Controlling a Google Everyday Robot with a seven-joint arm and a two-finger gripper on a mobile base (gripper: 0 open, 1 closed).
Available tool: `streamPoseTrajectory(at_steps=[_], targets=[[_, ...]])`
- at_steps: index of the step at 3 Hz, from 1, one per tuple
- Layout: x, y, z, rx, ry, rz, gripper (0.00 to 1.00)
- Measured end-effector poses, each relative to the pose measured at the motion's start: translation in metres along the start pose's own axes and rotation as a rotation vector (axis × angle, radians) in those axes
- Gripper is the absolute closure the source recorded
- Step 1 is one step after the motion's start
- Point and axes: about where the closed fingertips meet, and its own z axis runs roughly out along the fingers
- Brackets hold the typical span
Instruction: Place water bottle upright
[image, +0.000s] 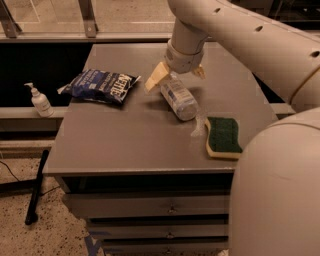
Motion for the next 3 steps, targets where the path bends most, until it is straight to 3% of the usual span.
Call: streamPoseTrajectory(at_steps=[2, 3], targets=[[-0.0101, 0.006, -0.0005, 0.054, 0.045, -0.122, 0.0], [-0.0126, 0.0056, 0.0023, 0.087, 0.055, -0.139, 0.18]])
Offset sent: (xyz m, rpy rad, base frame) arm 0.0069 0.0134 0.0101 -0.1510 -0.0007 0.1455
